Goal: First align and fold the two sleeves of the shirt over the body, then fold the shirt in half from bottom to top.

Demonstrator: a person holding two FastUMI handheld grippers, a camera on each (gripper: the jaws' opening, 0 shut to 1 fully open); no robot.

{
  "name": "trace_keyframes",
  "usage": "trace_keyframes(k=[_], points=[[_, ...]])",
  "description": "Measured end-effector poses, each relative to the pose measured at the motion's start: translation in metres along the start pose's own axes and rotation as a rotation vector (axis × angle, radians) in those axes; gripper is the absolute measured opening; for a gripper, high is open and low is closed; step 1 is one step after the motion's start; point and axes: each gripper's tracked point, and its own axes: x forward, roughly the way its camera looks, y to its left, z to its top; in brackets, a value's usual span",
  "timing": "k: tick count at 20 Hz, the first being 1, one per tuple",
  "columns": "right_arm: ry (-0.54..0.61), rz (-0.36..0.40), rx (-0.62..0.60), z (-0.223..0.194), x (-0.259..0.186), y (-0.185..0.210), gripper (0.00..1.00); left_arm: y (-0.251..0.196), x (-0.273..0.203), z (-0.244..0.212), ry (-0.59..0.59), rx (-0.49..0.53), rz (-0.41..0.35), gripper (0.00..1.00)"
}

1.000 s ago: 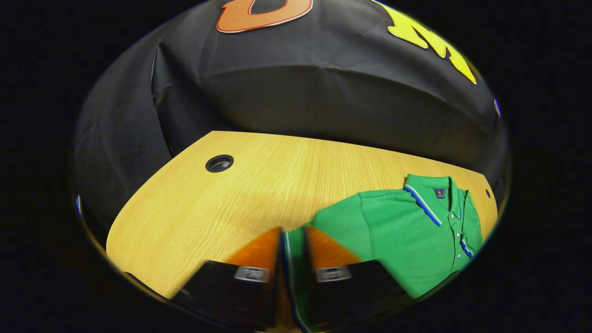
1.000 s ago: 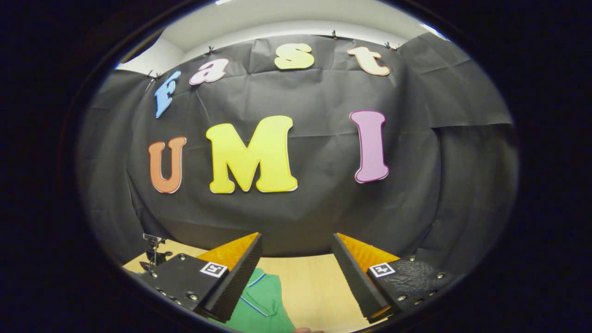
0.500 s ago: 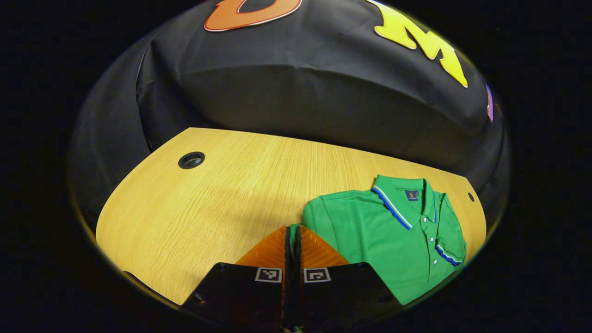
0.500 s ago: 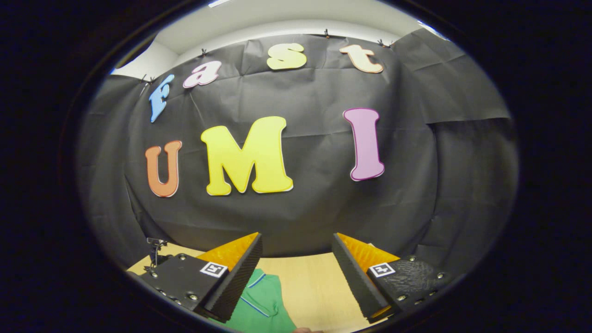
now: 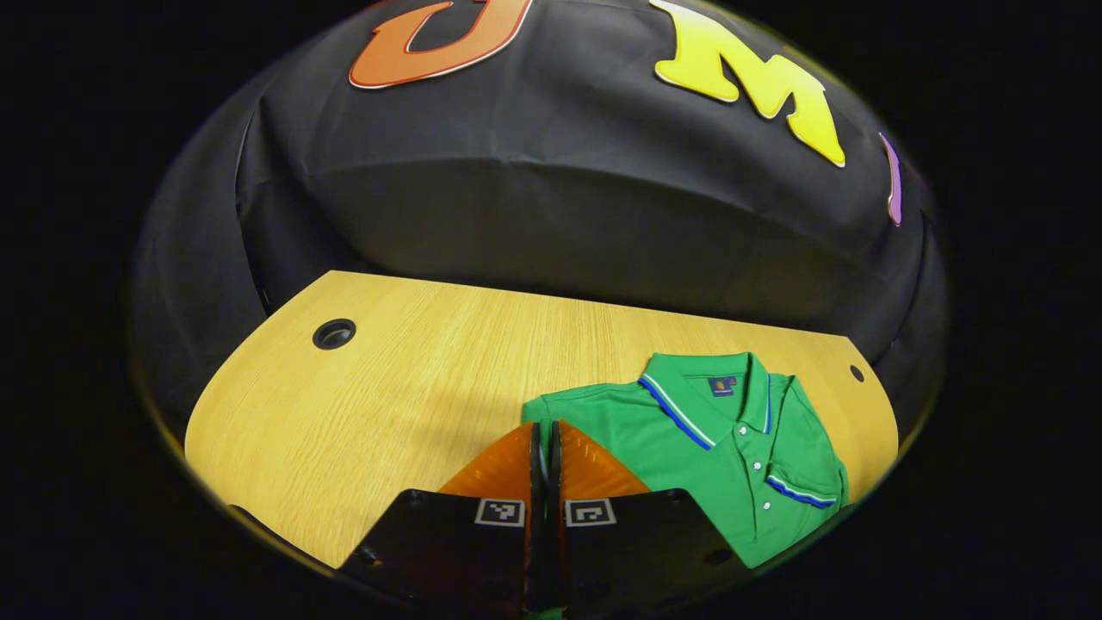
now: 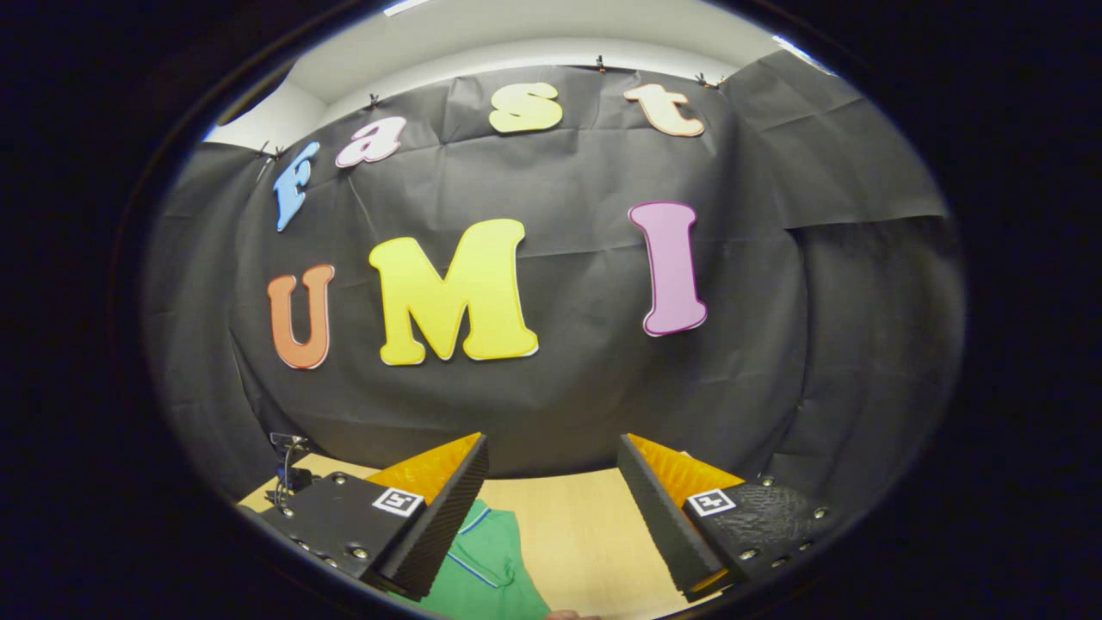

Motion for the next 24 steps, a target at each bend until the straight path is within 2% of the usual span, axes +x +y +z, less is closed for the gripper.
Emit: trace_keyframes(k=[7,8,15,16,19,20,24], points=[[0.002,-0.009,0.014,-0.001,-0.003,-0.009,0.95,-0.045,-0.005,0.002,-0.012,0.036,-0.058,0.03],[0.002,-0.010,0.016,-0.001,-0.004,-0.010,0.98,-0.051,-0.006,0.002,-0.012,0.041,-0.065,0.03],[0.005,-0.016,0.016,-0.001,-0.006,-0.018,0.95,-0.092,-0.006,-0.002,-0.008,0.078,-0.115,0.03],[0.005,-0.018,0.017,-0.002,-0.005,-0.020,0.92,-0.097,-0.006,-0.002,-0.010,0.081,-0.121,0.03],[0.007,-0.021,0.020,-0.003,-0.005,-0.023,0.98,-0.110,-0.005,-0.004,-0.007,0.088,-0.135,0.03],[0.011,-0.024,0.020,-0.005,-0.004,-0.025,0.93,-0.113,-0.004,-0.006,-0.004,0.090,-0.137,0.03],[0.011,-0.029,0.020,-0.004,-0.005,-0.030,0.95,-0.121,-0.004,-0.011,0.006,0.089,-0.143,0.03]])
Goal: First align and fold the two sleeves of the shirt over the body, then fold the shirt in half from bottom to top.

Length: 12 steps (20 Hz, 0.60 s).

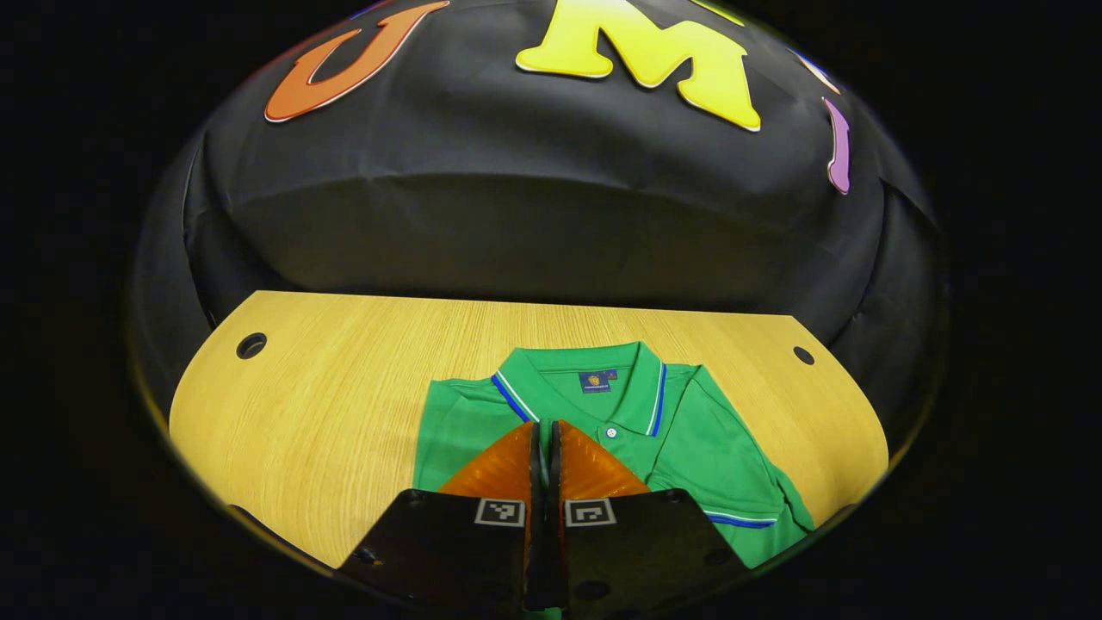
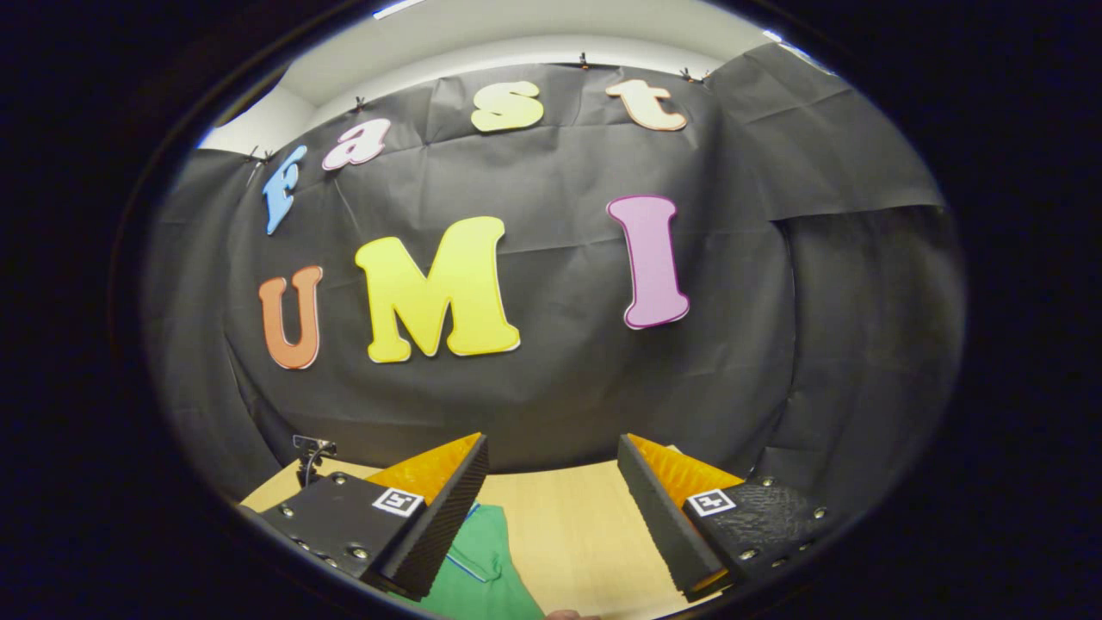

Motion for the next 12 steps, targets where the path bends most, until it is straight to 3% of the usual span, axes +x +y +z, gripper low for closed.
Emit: trace_keyframes(k=[4,6,8,11,12], points=[[0.003,-0.002,0.004,-0.001,0.001,-0.001,0.99,-0.008,-0.002,0.000,-0.005,0.001,-0.006,0.03],[0.007,-0.001,0.004,-0.002,0.001,0.001,0.92,-0.011,-0.003,-0.002,-0.005,0.001,-0.007,0.03],[0.009,0.001,0.002,-0.003,0.002,0.002,0.95,-0.015,-0.002,-0.004,0.000,0.007,-0.012,0.03],[0.023,0.000,0.001,-0.009,0.002,0.003,0.95,-0.009,-0.002,-0.008,0.007,0.092,0.027,0.06],[0.031,0.002,0.000,-0.012,0.001,0.004,0.92,-0.017,-0.001,-0.008,0.001,0.104,0.011,0.36]])
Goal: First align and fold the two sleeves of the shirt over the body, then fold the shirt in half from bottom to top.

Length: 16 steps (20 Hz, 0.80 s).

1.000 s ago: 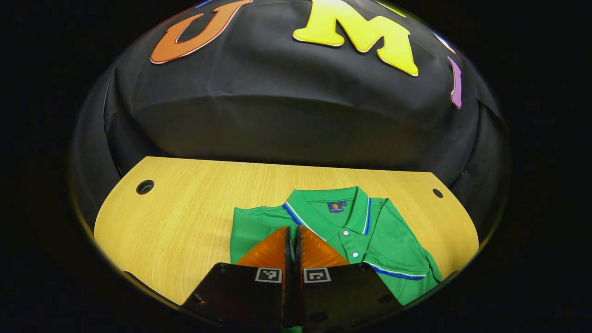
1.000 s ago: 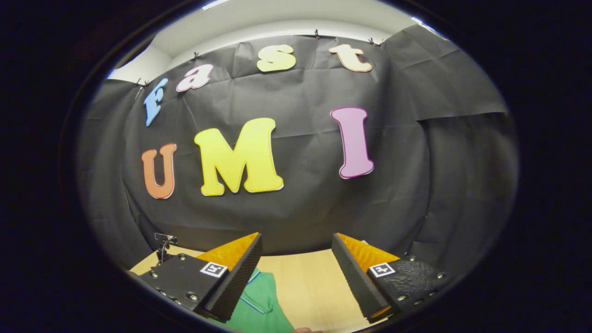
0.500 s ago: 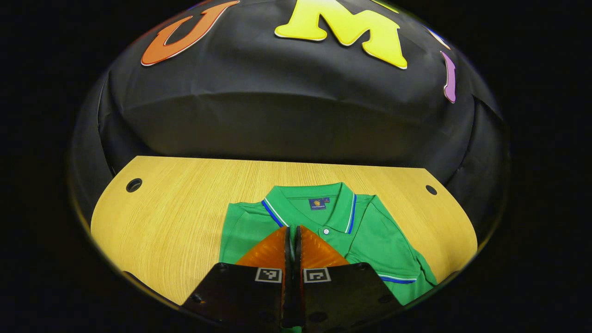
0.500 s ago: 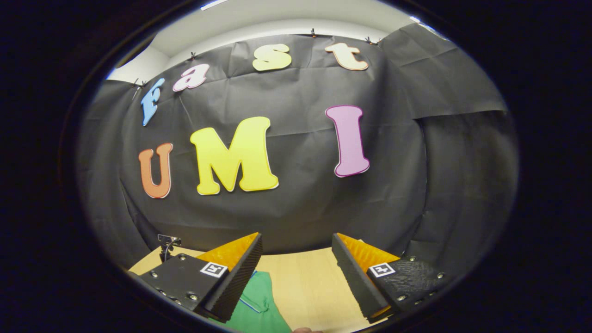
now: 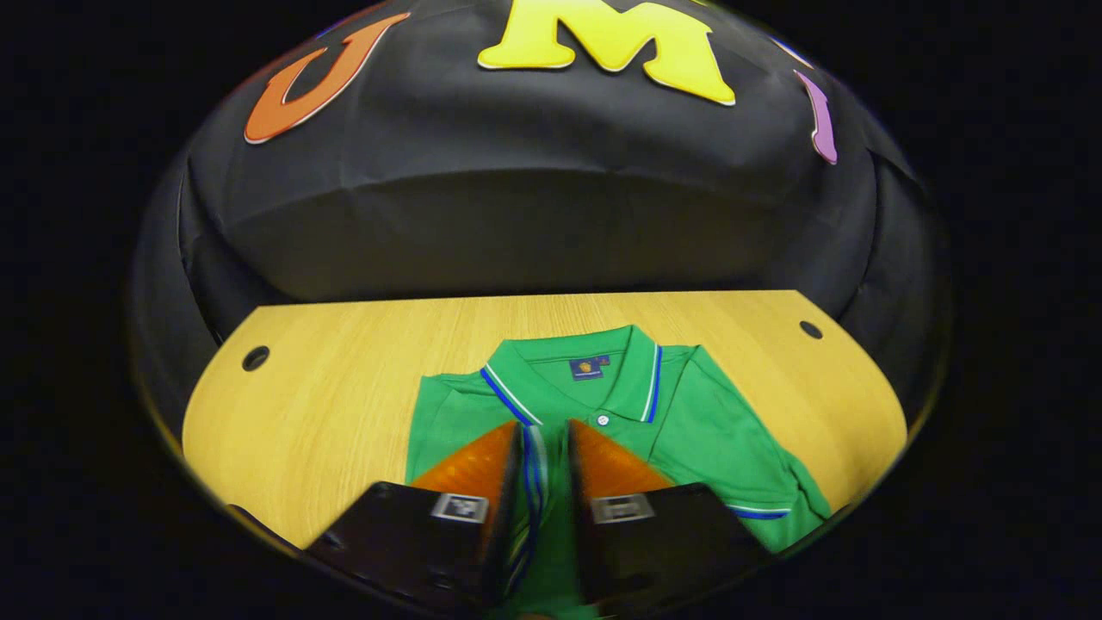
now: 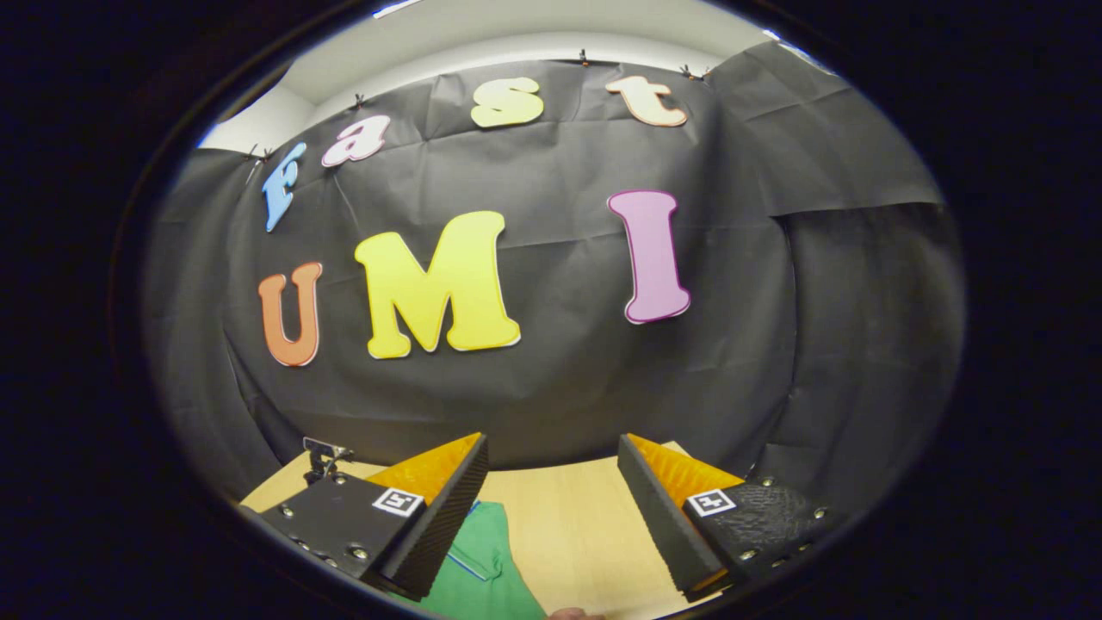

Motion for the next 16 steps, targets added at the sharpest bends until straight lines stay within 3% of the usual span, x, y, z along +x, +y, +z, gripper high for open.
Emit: trace_keyframes(k=[2,4,11,16], points=[[0.008,0.004,-0.004,-0.003,0.000,0.003,0.95,-0.007,0.001,0.000,-0.015,0.016,-0.011,0.95],[0.020,0.012,-0.001,-0.007,-0.001,0.008,0.95,-0.010,-0.008,0.006,-0.038,0.032,-0.020,1.00],[0.044,0.045,-0.032,-0.029,-0.015,0.034,0.95,0.006,-0.080,0.014,-0.096,-0.073,-0.034,0.97],[0.052,0.073,-0.076,-0.054,-0.036,0.054,0.95,0.031,-0.145,-0.001,-0.121,-0.080,0.009,0.97]])
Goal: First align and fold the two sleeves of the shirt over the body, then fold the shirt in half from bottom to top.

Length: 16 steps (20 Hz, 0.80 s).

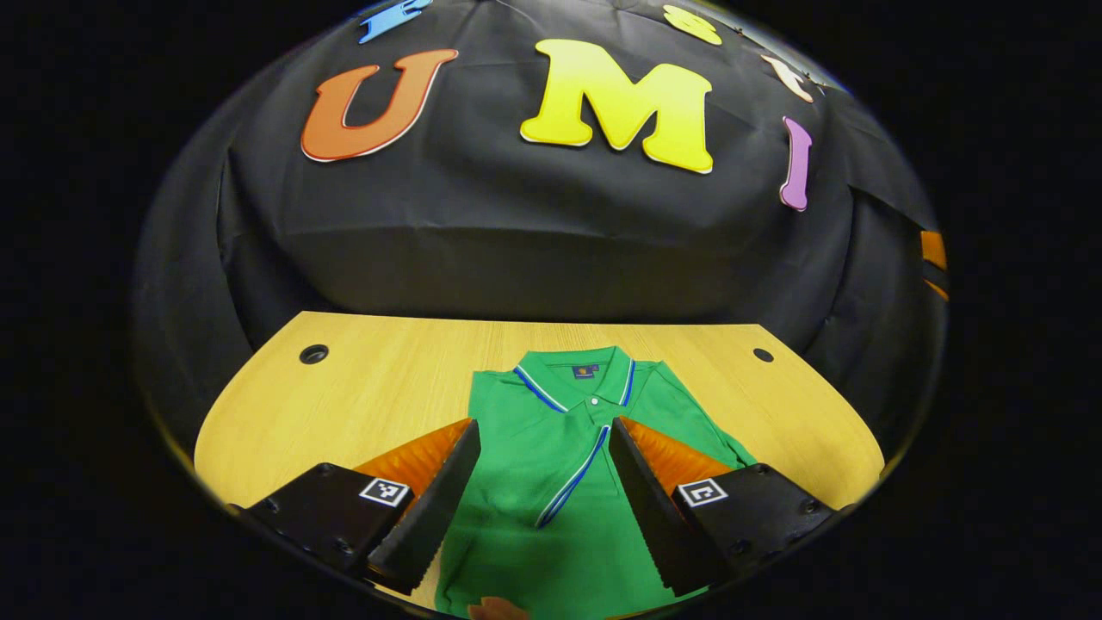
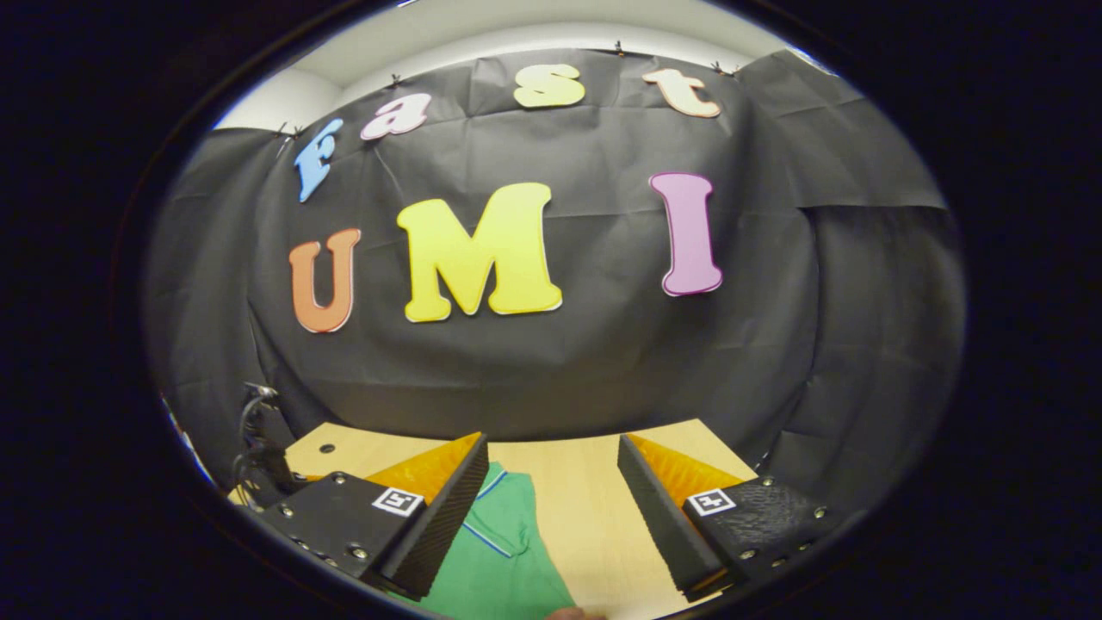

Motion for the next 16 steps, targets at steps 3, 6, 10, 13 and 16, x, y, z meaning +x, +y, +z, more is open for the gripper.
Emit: trace_keyframes(k=[3,6,10,13,16], points=[[0.022,0.010,-0.016,-0.017,-0.016,0.011,0.95,0.008,-0.040,-0.006,-0.016,0.011,0.017,0.97],[0.044,0.009,-0.036,-0.034,-0.037,0.019,0.95,0.004,-0.075,-0.019,-0.004,-0.026,0.012,0.97],[0.068,-0.008,-0.074,-0.060,-0.072,0.024,0.96,0.001,-0.121,-0.042,-0.001,-0.036,0.013,0.98],[0.105,-0.025,-0.076,-0.086,-0.101,0.023,0.95,-0.002,-0.154,-0.074,0.037,-0.037,-0.001,0.98],[0.173,-0.053,-0.089,-0.123,-0.124,0.013,0.95,0.002,-0.180,-0.109,0.090,-0.027,0.015,0.98]])
